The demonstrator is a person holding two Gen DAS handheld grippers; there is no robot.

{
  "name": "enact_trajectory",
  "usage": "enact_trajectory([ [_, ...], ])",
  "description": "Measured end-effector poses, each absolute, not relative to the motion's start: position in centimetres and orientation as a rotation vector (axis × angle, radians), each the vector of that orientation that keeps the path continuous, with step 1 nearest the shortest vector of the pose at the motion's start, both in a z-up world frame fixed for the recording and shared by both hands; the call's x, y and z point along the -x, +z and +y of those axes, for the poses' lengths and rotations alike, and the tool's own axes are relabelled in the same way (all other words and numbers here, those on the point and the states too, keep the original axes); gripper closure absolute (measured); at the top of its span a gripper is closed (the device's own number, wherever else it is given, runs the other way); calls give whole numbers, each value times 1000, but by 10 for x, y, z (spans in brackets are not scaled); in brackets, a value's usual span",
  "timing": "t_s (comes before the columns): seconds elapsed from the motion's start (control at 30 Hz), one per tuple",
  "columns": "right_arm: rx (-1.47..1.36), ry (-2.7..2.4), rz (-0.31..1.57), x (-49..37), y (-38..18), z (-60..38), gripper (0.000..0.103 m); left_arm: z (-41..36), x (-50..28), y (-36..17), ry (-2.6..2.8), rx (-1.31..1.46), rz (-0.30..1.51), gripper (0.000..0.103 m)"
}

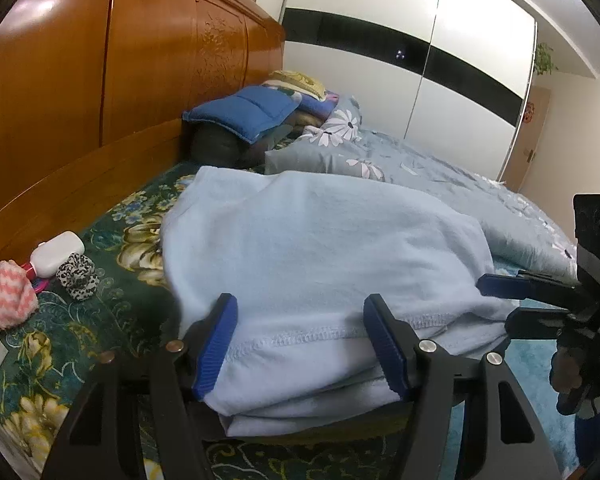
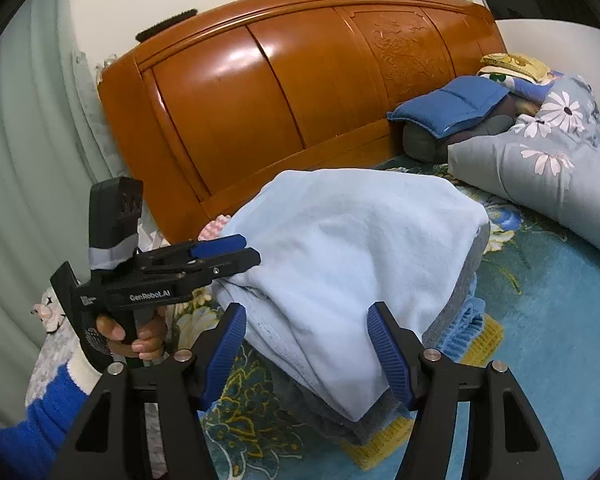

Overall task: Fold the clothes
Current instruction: 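Lower the shirt bundle onto the clothes stack with both grippers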

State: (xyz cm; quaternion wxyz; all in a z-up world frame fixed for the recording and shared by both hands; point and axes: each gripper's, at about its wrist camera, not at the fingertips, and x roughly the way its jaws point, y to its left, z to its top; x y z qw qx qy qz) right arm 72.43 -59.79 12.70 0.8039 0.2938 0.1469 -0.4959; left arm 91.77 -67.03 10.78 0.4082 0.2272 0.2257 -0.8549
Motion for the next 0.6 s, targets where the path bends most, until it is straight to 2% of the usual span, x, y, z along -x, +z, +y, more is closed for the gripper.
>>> enact_trajectory([
  [0.17, -632, -1068, 287, -721, 140, -594, 36, -653, -919, 120, -2112, -548, 544, 36],
  [0.43, -562, -1150, 258, -723, 142, -552, 36, -580, -904, 125, -2064, -504, 311, 35],
  [0.6, -524, -1204, 265, -726, 129, -527, 35, -557, -902, 109, -1989, -491, 325, 31],
])
